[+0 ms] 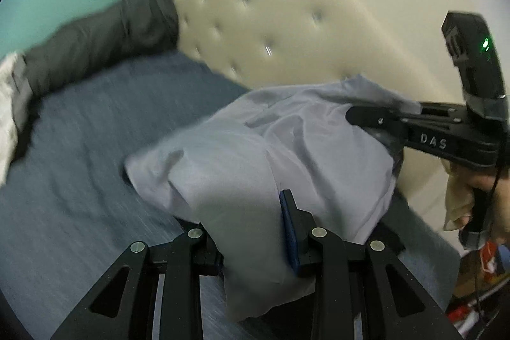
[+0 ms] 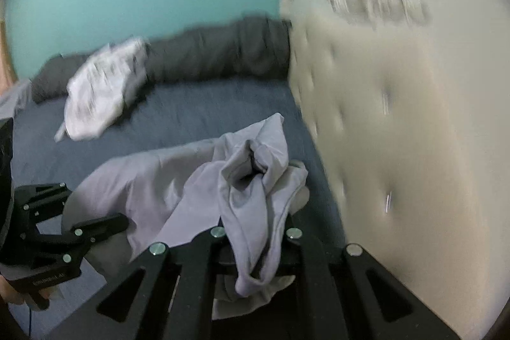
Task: Fold clothes
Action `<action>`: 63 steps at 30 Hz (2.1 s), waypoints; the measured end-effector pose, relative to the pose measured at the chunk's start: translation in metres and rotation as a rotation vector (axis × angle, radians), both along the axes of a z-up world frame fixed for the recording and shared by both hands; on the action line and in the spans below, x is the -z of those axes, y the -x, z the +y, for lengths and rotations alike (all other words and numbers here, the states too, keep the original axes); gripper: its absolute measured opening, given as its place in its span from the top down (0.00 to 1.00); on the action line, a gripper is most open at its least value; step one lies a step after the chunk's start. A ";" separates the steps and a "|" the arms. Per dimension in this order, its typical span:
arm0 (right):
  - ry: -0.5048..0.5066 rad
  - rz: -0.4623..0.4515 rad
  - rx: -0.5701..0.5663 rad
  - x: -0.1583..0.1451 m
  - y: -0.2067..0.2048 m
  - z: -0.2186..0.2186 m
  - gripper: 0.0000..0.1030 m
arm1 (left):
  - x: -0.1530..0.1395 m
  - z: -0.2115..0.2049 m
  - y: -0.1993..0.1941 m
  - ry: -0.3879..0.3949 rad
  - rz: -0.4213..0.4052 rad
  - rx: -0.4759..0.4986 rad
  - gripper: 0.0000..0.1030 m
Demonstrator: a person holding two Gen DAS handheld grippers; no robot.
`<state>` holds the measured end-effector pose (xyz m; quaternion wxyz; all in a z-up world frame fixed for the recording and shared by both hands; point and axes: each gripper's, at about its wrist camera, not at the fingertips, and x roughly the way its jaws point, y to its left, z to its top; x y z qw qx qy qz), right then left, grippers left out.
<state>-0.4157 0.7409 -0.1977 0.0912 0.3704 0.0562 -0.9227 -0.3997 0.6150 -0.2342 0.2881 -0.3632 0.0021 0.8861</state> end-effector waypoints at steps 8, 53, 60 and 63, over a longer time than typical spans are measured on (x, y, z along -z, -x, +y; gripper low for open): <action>0.115 -0.104 0.060 0.057 -0.041 0.041 0.93 | 0.027 -0.004 -0.021 -0.046 -0.105 -0.001 0.69; 0.289 -0.005 0.232 0.033 -0.127 0.094 0.61 | 0.021 -0.050 -0.062 -0.115 -0.172 0.046 0.57; 0.179 -0.051 0.117 0.043 -0.109 0.057 0.88 | 0.044 -0.017 -0.056 0.011 -0.150 0.069 0.57; 0.148 -0.129 0.164 0.071 -0.096 0.059 0.98 | 0.057 -0.009 -0.057 0.048 -0.145 0.081 0.57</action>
